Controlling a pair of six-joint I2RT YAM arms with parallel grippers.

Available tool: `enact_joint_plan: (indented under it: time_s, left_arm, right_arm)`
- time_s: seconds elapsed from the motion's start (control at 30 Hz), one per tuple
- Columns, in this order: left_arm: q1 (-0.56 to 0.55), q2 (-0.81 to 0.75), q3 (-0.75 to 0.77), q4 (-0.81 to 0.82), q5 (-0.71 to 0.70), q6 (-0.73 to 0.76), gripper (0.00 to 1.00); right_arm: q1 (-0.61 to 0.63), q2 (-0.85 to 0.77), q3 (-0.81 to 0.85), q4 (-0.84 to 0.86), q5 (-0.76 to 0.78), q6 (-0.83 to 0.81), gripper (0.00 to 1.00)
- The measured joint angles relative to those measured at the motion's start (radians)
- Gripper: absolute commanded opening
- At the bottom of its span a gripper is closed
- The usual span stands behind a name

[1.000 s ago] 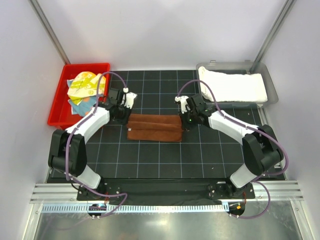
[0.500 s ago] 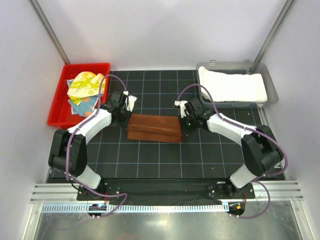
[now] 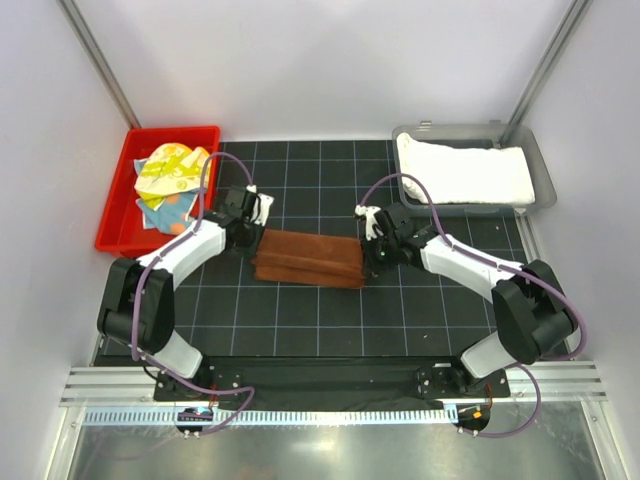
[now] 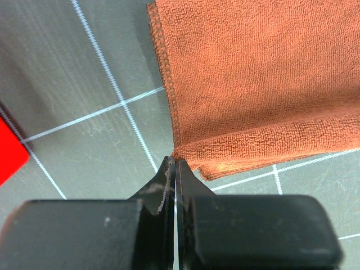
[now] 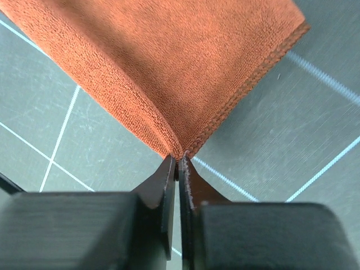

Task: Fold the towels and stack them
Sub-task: Fold the towel

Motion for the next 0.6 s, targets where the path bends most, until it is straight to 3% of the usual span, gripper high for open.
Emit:
enact_joint_plan:
  time_s: [0.03, 0.17, 0.3, 0.5, 0.6]
  left_arm:
    - [-0.005, 0.0, 0.0, 0.0, 0.0, -0.004, 0.12]
    - [-0.021, 0.0, -0.003, -0.015, -0.006, -0.024, 0.27]
    - [-0.047, -0.03, -0.027, -0.045, -0.053, -0.04, 0.41]
    - [-0.062, -0.088, 0.003, -0.113, -0.098, -0.085, 0.4]
    - [-0.061, -0.084, 0.058, -0.111, -0.038, -0.133, 0.4]
  right_arm:
    - [0.0, 0.001, -0.008, -0.001, -0.005, 0.006, 0.15]
    - [0.002, 0.024, -0.016, -0.016, -0.006, 0.03, 0.35]
    - [0.005, 0.039, -0.016, -0.066, 0.001, 0.053, 0.44]
    - [0.005, -0.026, -0.009, -0.118, -0.032, 0.123, 0.42]
    - [0.005, -0.042, 0.035, -0.124, -0.044, 0.177, 0.33]
